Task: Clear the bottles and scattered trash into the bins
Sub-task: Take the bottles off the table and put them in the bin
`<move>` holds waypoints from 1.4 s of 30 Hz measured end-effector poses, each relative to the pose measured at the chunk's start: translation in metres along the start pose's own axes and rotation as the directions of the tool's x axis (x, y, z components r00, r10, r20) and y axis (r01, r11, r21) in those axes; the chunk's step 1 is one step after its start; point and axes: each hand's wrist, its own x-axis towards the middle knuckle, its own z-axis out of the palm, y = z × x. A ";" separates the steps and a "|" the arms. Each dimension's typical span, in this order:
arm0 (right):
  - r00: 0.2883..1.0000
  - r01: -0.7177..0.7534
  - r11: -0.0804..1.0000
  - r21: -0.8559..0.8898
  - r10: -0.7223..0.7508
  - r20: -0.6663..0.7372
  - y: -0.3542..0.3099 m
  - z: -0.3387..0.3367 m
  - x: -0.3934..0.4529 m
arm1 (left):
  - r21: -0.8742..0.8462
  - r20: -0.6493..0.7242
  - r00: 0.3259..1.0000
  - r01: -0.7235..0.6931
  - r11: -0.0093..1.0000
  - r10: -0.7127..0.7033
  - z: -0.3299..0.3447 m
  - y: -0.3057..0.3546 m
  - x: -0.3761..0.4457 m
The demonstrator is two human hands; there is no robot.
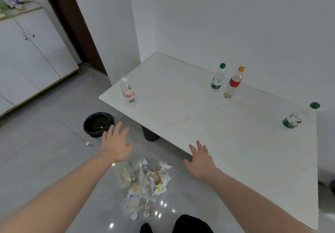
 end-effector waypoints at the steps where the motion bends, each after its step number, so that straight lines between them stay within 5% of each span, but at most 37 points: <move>1: 1.000 -0.016 1.000 0.010 0.016 -0.015 -0.004 -0.001 0.001 | 0.005 -0.012 1.000 -0.019 1.000 0.019 -0.010 -0.005 0.016; 12: 0.987 -0.128 0.991 0.032 0.131 -0.090 -0.009 -0.051 0.057 | -0.019 -0.022 0.998 -0.055 0.998 0.055 -0.098 -0.016 0.184; 23: 0.980 -0.181 0.983 0.026 0.182 -0.082 0.000 -0.082 0.114 | -0.121 0.111 0.993 -0.025 0.992 0.038 -0.099 -0.007 0.299; 30: 0.968 -0.219 0.975 0.039 0.222 -0.115 0.004 -0.078 0.086 | -0.134 0.032 0.992 -0.116 0.984 0.121 -0.083 -0.002 0.276; 42: 0.942 -0.264 0.960 0.091 0.277 -0.191 0.014 -0.051 0.000 | -0.403 -0.105 0.930 -0.363 0.840 0.352 -0.095 0.070 0.152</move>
